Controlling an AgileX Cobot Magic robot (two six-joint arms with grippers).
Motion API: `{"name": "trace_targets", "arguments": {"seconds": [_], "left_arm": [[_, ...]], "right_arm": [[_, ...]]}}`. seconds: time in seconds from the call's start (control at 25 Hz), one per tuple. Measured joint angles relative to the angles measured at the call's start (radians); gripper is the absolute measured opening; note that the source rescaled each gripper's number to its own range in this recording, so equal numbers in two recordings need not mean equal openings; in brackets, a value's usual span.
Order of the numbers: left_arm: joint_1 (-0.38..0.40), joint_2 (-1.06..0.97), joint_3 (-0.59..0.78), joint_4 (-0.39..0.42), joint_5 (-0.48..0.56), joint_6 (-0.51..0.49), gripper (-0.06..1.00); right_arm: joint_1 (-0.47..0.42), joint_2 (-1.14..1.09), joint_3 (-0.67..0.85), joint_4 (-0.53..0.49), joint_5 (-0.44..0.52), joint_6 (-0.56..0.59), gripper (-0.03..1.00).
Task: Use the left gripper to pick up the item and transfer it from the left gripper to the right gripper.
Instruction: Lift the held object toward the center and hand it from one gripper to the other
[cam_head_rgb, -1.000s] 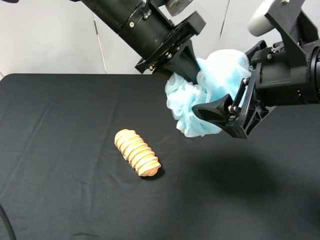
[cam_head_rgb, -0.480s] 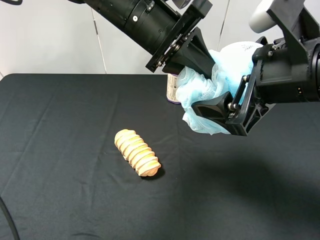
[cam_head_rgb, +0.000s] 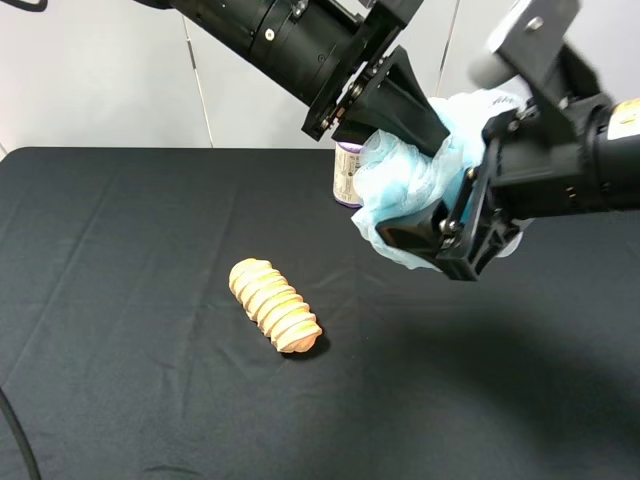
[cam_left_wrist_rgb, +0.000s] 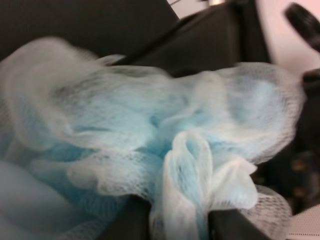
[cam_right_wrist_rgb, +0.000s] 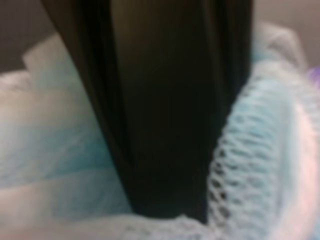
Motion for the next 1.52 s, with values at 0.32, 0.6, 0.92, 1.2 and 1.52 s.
{"name": "trace_targets", "arguments": {"seconds": [0.32,0.6,0.92,1.2,1.52], "left_arm": [[0.0,0.0,0.001,-0.011,0.005,0.007,0.0],[0.0,0.0,0.001,0.011,0.005,0.005,0.0],[0.0,-0.002,0.001,0.108,-0.005,-0.044,0.77],[0.0,-0.002,0.0,0.171,-0.003,-0.068,0.99],[0.0,-0.002,-0.072,0.353,0.078,-0.111,1.0]], "right_arm": [[0.0,0.017,0.0,0.0,0.001,0.0,0.11],[0.0,0.018,0.0,0.0,0.006,0.0,0.11],[0.0,0.027,0.0,0.0,0.025,0.0,0.11],[0.0,0.029,0.0,0.0,0.025,0.0,0.11],[0.0,0.029,0.0,0.0,0.024,0.0,0.05]]}}
